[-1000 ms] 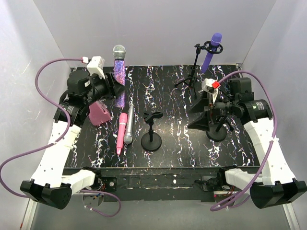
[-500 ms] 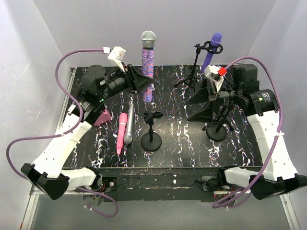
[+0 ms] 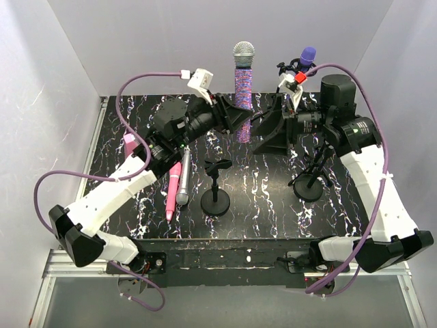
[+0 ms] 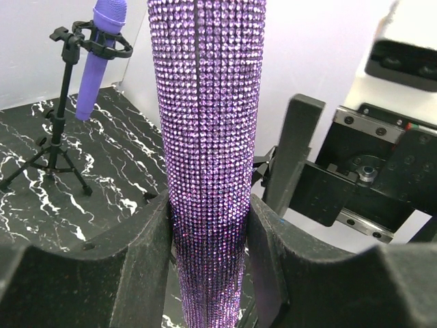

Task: Attach the microphones to the stand

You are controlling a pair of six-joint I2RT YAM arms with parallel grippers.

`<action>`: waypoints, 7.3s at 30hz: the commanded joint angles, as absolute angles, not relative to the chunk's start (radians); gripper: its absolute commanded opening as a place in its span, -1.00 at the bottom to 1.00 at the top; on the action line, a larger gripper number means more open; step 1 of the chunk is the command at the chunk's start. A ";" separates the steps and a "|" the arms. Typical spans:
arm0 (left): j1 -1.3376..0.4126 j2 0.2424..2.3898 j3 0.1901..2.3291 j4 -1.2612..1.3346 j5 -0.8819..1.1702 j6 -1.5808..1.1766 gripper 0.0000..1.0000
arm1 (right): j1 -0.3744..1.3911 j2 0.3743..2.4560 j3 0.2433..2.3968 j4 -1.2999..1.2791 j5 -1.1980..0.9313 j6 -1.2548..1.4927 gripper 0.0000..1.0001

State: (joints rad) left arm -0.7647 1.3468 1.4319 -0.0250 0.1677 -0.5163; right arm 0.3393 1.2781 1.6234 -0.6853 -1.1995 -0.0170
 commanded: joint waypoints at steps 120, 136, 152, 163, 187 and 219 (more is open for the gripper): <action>-0.437 1.141 0.781 0.155 1.049 -0.034 -0.98 | 0.555 1.617 1.204 -0.401 -1.166 -0.786 -0.97; -0.437 1.042 0.778 0.084 0.951 -0.051 0.96 | 0.529 1.525 1.146 -0.357 -1.124 -0.687 0.32; -0.436 1.020 0.876 -0.095 0.940 0.109 0.96 | 0.453 1.413 1.199 -0.527 -1.088 -0.733 0.77; -0.436 1.109 1.005 -0.150 0.946 0.204 0.96 | 0.419 1.310 1.223 -0.695 -1.117 -0.818 0.79; -0.436 0.640 0.611 0.083 0.445 -0.184 0.96 | 0.406 1.126 1.217 -1.111 -1.112 -0.969 0.88; -0.666 0.850 0.273 0.618 0.324 -0.152 0.97 | 0.230 1.060 1.131 -1.069 -1.284 -1.002 0.85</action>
State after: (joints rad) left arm -0.6331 0.8021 0.2947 0.4759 0.3801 -0.2939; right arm 0.2386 1.0721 1.1400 -1.0874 -1.2423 -0.9913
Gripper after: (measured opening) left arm 0.981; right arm 0.926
